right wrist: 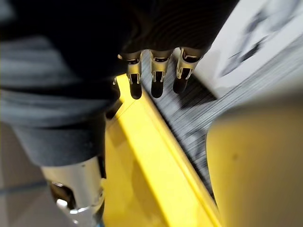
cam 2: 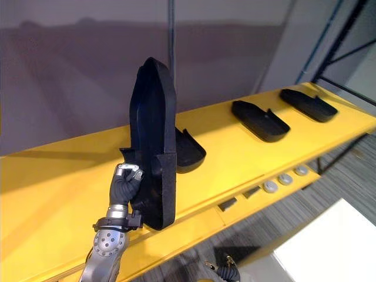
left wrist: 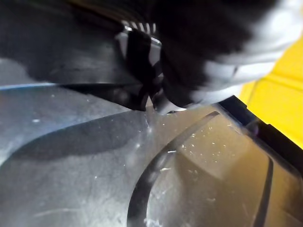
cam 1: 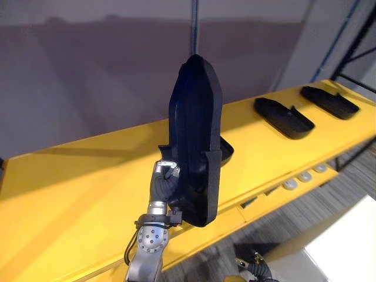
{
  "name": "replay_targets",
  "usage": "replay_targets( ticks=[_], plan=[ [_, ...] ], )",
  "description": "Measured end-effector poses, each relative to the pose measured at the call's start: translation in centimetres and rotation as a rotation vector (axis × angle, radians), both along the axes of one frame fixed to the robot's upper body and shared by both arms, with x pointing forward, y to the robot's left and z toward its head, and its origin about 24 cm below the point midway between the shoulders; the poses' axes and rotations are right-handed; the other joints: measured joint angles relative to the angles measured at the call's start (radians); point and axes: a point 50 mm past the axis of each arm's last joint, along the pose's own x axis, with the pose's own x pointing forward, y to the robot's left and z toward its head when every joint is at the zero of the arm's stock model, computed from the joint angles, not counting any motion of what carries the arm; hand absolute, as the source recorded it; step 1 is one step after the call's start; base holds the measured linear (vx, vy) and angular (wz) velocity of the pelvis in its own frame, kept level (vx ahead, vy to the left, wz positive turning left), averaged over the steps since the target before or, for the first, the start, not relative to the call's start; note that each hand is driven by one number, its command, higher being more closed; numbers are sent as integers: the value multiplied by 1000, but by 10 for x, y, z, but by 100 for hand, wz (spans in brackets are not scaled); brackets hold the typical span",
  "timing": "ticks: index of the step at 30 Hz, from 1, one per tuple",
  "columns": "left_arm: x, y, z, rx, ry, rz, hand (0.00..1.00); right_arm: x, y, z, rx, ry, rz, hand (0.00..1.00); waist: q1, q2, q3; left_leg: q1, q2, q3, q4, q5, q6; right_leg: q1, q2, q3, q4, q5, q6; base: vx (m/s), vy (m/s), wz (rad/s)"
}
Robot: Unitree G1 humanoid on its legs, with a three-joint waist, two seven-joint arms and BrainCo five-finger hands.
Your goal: Walk over and take plastic housings, then place them on the shelf
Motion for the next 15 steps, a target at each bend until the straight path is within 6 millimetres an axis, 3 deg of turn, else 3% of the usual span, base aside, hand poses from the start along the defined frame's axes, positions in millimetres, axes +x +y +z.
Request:
replay_targets(
  ticks=[1,5,12,15],
  plan=[
    [0,-1,0,-10,-1,3,100,0,0,1,-1,-3,4,0,24,13,-7,0,27,-5,-1,-4,-10,41,21,-27,-58,6,-9,218,-218,22],
    [-3,-1,0,-29,8,11,100,3,3,4,2,-25,18,0,40,12,-18,24,63,-5,-23,-10,-28,107,51,-62,-131,18,-27,138,-135,19],
    [-6,2,-4,-29,25,25,100,-5,10,2,18,-12,9,0,65,-11,-15,15,57,-51,-19,-2,-41,165,44,-161,-176,26,-30,68,-10,37],
    [-6,7,3,-32,-3,46,100,5,6,7,-1,-49,5,0,65,-19,-4,-30,66,13,24,5,-52,156,26,-204,-158,27,-32,-24,15,48]
  ],
)
